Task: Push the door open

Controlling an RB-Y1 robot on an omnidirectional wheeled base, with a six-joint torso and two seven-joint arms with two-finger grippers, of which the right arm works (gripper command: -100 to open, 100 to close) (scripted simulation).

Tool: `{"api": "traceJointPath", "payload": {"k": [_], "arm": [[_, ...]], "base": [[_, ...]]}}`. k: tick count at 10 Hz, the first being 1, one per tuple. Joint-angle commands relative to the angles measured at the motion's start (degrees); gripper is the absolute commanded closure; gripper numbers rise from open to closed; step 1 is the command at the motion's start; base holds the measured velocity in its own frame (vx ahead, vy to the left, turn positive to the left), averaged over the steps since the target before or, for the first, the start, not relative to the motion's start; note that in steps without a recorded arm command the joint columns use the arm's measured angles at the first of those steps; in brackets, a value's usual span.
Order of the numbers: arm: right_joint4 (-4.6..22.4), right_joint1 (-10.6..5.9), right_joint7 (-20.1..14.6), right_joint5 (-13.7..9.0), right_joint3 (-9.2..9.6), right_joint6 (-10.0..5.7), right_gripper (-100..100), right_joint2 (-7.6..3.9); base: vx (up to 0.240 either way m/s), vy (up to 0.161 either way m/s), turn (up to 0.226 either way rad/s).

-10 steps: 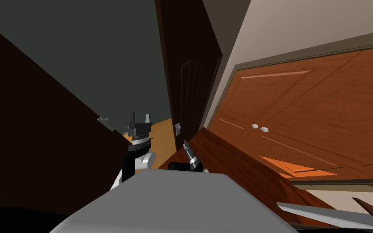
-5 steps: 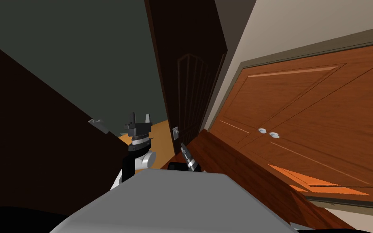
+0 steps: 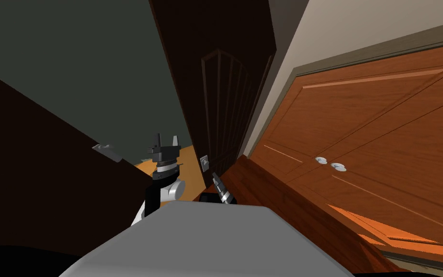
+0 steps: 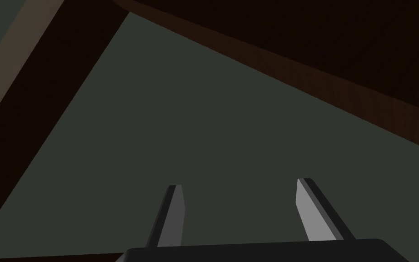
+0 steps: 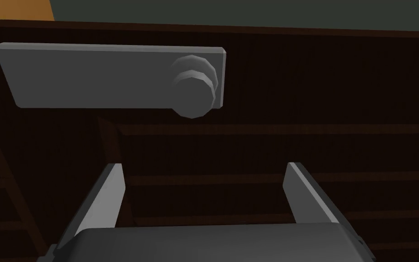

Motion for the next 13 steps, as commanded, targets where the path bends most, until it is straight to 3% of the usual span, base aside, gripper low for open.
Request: {"api": "traceJointPath", "payload": {"k": [1,7,9,10,13], "arm": [[0.77,-0.72,0.20,-0.33,-0.20,0.29,-100,0.60],[3.20,-2.99,0.83,-1.38,-0.83,1.20,-100,2.49],[3.35,-3.11,0.86,-1.42,-0.85,1.22,-100,2.62],[3.35,-3.11,0.86,-1.42,-0.85,1.22,100,2.62],[3.35,-3.11,0.86,-1.42,-0.85,1.22,100,2.62]], "base": [[0.103,0.071,0.048],[0.151,0.128,0.035],[0.106,0.065,0.021],[-0.008,-0.005,0.000],[-0.020,-0.013,0.001]]}}
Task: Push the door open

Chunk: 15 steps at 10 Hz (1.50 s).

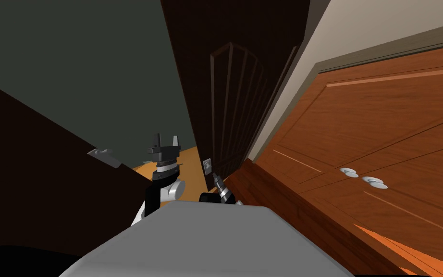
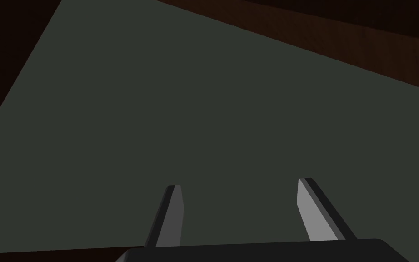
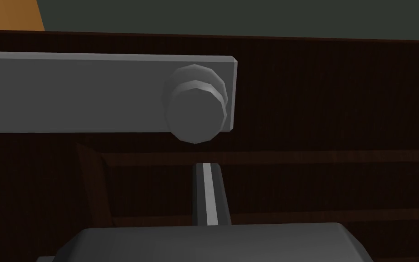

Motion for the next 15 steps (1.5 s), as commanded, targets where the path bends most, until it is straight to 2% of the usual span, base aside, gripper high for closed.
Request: {"api": "traceJointPath", "payload": {"k": [1,2,3,5,6,13,14,15], "arm": [[0.00,0.00,0.00,0.00,0.00,0.00,100,0.00],[0.00,0.00,0.00,0.00,0.00,0.00,100,0.00],[-0.44,0.66,0.39,-0.10,-0.91,0.41,-100,0.45],[-0.79,1.17,0.69,-0.19,-1.62,0.74,-100,0.81],[-0.71,1.02,0.54,-0.19,-1.42,0.52,-100,0.58],[1.20,-1.40,1.32,-0.93,-2.13,2.01,-100,2.55],[0.81,-1.11,1.24,-0.83,-1.98,1.96,-100,2.34],[0.81,-1.11,1.24,-0.83,-1.98,1.96,100,2.34]], "base": [[-0.007,-0.003,0.000],[0.000,0.000,0.000],[-0.108,0.006,-0.179],[-0.208,0.022,-0.147],[-0.093,-0.010,-0.020],[0.135,0.107,0.027],[0.056,0.047,0.000],[0.000,0.000,0.000]]}}
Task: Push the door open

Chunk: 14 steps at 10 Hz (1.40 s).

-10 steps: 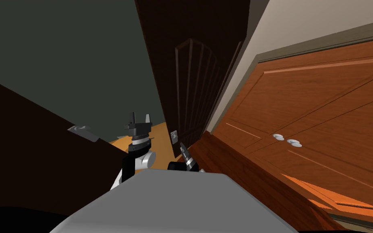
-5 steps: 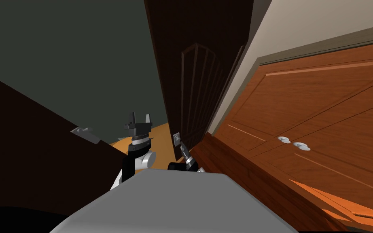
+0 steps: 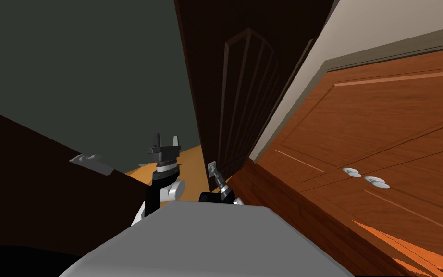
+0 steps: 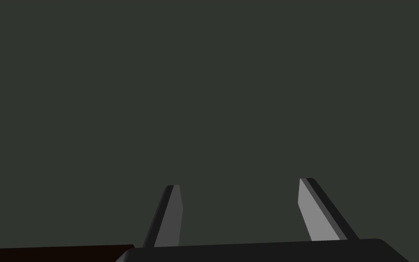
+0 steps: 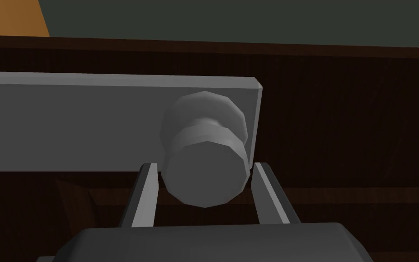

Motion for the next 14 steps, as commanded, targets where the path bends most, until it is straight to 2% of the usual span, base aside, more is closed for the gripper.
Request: {"api": "traceJointPath", "payload": {"k": [1,5,6,10,14], "arm": [[0.01,0.03,0.00,0.00,0.00,-0.05,100,-0.03],[0.01,0.03,0.00,0.00,0.00,-0.05,100,-0.03],[0.47,-0.21,0.25,-0.29,-0.80,0.29,100,-0.01],[1.03,-0.89,0.75,-0.93,-2.33,0.54,100,0.28],[1.98,-2.07,1.60,-2.03,-4.94,0.98,100,0.91]], "base": [[-0.015,-0.014,0.014],[-0.010,-0.009,-0.003],[0.031,0.076,-0.042],[0.096,0.147,-0.050],[0.119,0.154,-0.067]]}}
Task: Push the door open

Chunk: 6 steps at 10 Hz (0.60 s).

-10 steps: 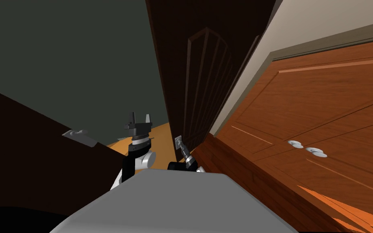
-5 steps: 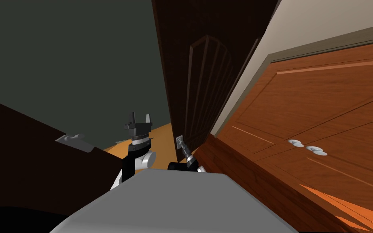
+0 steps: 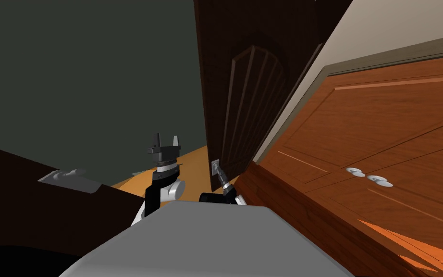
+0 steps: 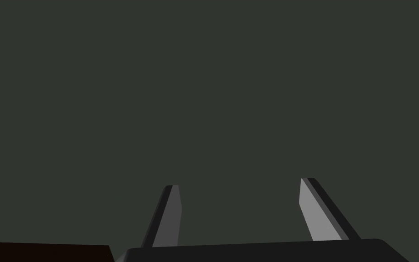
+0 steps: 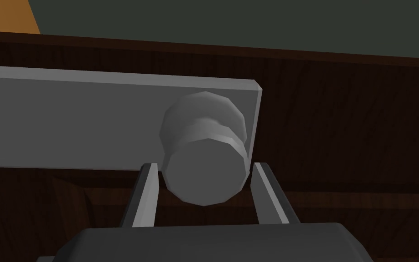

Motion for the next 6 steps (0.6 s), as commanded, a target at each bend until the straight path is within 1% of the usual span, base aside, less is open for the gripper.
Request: {"api": "traceJointPath", "payload": {"k": [1,4,5,6], "arm": [[0.37,-0.84,0.37,-0.69,-1.93,0.38,100,0.21],[1.14,-1.80,1.06,-1.59,-4.06,0.73,100,0.94],[1.54,-2.29,1.42,-2.04,-5.15,0.92,100,1.36],[1.73,-2.53,1.59,-2.27,-5.69,1.01,100,1.59]], "base": [[0.162,0.182,-0.094],[0.100,0.158,-0.084],[0.133,0.154,-0.085],[0.138,0.147,-0.081]]}}
